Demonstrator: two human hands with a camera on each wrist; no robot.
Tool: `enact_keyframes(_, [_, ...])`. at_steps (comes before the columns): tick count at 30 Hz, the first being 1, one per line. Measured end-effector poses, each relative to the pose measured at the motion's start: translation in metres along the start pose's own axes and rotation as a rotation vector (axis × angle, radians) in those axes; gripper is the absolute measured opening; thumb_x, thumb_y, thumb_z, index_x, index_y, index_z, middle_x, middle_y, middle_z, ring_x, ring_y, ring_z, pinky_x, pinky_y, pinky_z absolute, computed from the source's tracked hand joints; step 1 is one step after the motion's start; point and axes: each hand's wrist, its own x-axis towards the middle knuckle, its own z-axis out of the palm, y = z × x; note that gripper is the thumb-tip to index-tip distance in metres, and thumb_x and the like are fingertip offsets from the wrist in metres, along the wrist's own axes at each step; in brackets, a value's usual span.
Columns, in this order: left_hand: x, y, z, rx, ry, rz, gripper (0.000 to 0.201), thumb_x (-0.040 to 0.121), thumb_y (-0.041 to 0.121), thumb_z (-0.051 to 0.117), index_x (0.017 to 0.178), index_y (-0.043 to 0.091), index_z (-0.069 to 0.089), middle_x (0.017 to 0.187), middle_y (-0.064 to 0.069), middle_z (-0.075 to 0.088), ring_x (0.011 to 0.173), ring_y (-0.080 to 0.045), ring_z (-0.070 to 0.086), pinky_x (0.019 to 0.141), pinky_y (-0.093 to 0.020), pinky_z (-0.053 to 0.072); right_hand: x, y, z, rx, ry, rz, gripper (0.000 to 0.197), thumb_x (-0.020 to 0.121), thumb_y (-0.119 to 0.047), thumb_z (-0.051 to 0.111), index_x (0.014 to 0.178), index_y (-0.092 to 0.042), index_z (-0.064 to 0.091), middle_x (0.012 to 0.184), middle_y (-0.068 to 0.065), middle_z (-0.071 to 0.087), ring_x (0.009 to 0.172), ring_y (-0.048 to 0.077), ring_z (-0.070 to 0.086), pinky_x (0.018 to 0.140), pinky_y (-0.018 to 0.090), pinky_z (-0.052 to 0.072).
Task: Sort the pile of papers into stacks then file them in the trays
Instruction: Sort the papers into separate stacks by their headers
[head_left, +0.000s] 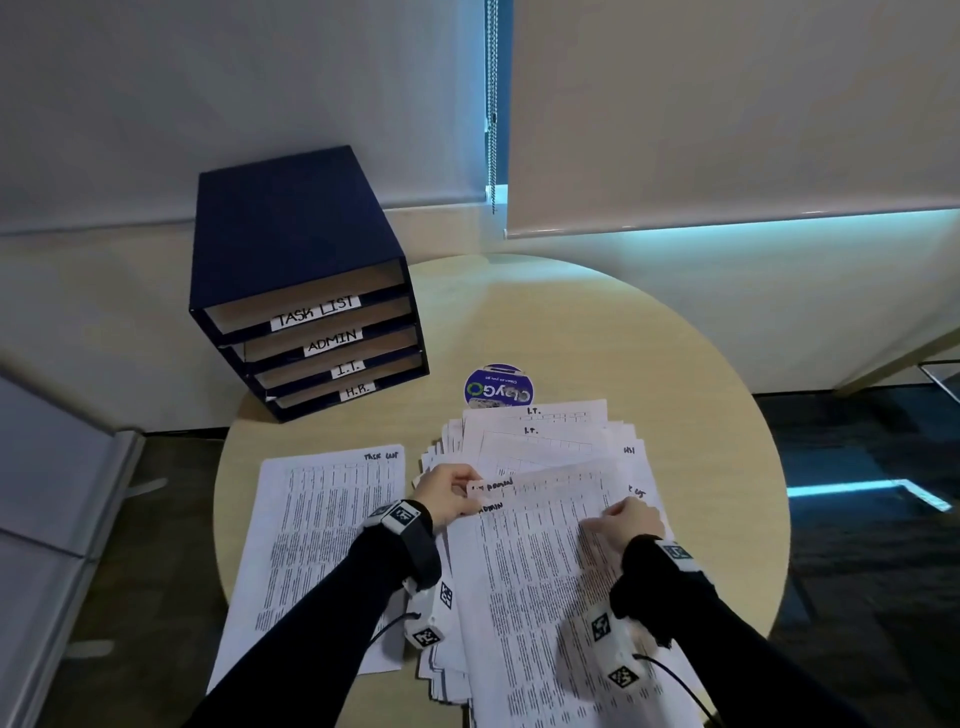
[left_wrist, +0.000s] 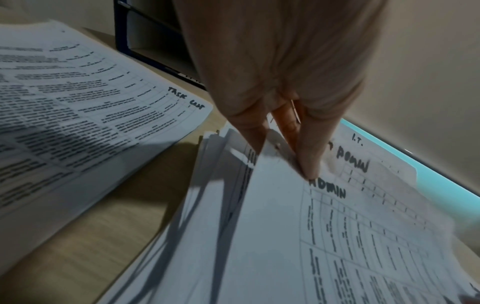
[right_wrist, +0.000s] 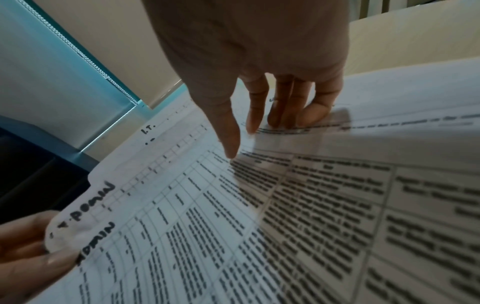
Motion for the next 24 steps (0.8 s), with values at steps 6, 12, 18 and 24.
enact_keyframes(6, [0.0, 0.003, 0.001, 0.098, 0.03, 0.026, 0.017, 0.086, 0.018, 0.07, 0.074, 0.013, 0.06, 0.068, 0.001, 0.051, 0.069, -0.017, 0.046, 0.066, -0.027, 0.041, -0.01, 0.009, -0.007, 0.089, -0.009, -0.117, 0.03, 0.076, -0.014, 0.074, 0.065, -0.014, 0.045, 0.066, 0.003, 0.052, 0.065, 0.02, 0.05, 0.056, 0.025, 0.033])
enact_keyframes(12, [0.005, 0.001, -0.011, 0.155, 0.086, 0.003, 0.013, 0.094, 0.01, 0.059, 0.082, 0.007, 0.061, 0.066, -0.003, 0.045, 0.06, -0.013, 0.048, 0.057, -0.02, 0.054, -0.012, 0.031, -0.04, 0.033, -0.001, -0.327, 0.041, 0.078, -0.022, 0.075, 0.054, -0.016, 0.043, 0.053, -0.003, 0.039, 0.053, 0.014, 0.036, 0.052, 0.028, 0.025])
enact_keyframes(18, [0.003, 0.015, -0.006, 0.271, -0.021, 0.05, 0.014, 0.093, 0.006, 0.057, 0.09, 0.013, 0.07, 0.083, -0.009, 0.058, 0.073, -0.022, 0.058, 0.066, -0.026, 0.057, -0.01, 0.039, -0.048, 0.207, -0.041, -0.369, 0.013, 0.076, -0.01, 0.077, 0.076, -0.016, 0.066, 0.093, -0.003, 0.053, 0.083, 0.017, 0.053, 0.07, 0.026, 0.038])
enact_keyframes(24, [0.009, 0.041, 0.008, 0.627, -0.136, 0.176, 0.025, 0.095, 0.006, 0.052, 0.112, 0.011, 0.069, 0.118, -0.005, 0.065, 0.109, -0.02, 0.06, 0.083, -0.016, 0.038, -0.017, 0.037, -0.044, 0.378, -0.062, -0.3, 0.016, 0.075, -0.005, 0.076, 0.066, -0.002, 0.064, 0.061, 0.001, 0.064, 0.061, 0.018, 0.057, 0.058, 0.025, 0.042])
